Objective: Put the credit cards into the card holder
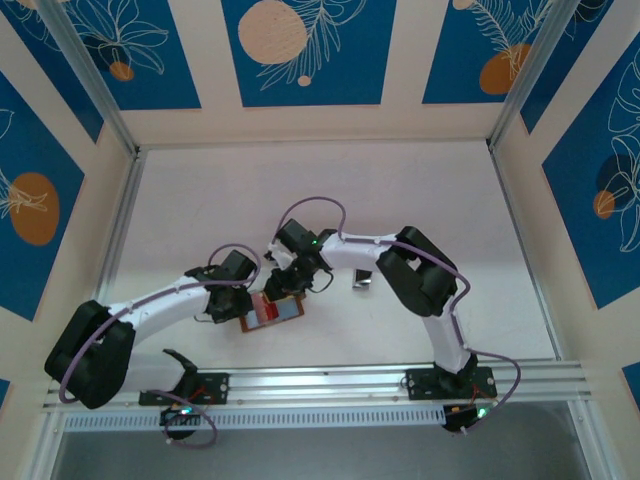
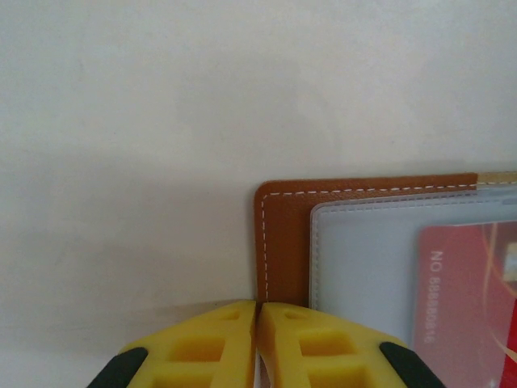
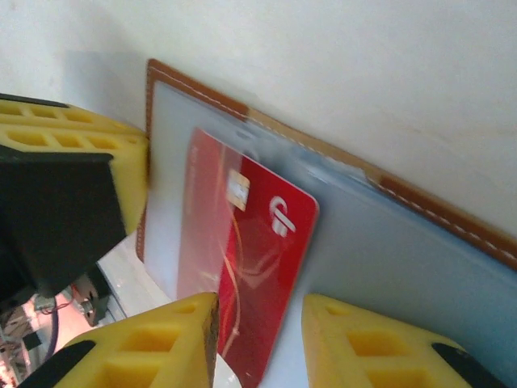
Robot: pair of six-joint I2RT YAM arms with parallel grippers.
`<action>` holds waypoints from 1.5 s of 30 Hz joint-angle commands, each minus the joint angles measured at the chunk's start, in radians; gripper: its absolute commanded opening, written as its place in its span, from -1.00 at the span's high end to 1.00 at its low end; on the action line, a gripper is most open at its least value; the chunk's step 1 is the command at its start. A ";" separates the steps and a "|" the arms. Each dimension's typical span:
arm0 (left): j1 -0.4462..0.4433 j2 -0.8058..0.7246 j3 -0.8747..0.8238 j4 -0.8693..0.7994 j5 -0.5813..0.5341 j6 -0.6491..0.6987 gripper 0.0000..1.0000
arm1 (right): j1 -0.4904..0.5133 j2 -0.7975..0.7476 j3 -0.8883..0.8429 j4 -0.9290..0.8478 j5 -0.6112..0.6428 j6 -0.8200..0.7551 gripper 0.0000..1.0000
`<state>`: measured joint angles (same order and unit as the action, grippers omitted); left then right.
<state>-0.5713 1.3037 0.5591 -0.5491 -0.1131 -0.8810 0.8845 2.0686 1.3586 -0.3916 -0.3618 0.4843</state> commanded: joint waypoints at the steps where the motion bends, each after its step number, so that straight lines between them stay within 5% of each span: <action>1: 0.010 0.073 -0.084 0.196 0.047 -0.004 0.76 | 0.005 -0.038 0.021 -0.118 0.056 -0.032 0.33; 5: 0.009 0.068 -0.091 0.199 0.047 -0.004 0.76 | 0.011 -0.047 0.024 -0.138 0.086 -0.031 0.47; 8: 0.009 0.068 -0.097 0.206 0.047 -0.004 0.76 | 0.026 -0.049 0.042 -0.151 0.123 -0.034 0.84; 11: 0.008 0.071 -0.102 0.214 0.053 -0.004 0.76 | 0.037 -0.042 0.064 -0.160 0.123 -0.039 1.00; 45: 0.008 0.047 -0.118 0.216 0.055 -0.004 0.76 | 0.060 0.047 0.131 -0.168 0.105 -0.030 1.00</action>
<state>-0.5713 1.2705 0.5270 -0.5179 -0.1131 -0.8814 0.9279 2.0933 1.4563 -0.5446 -0.2138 0.4591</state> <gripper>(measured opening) 0.121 0.050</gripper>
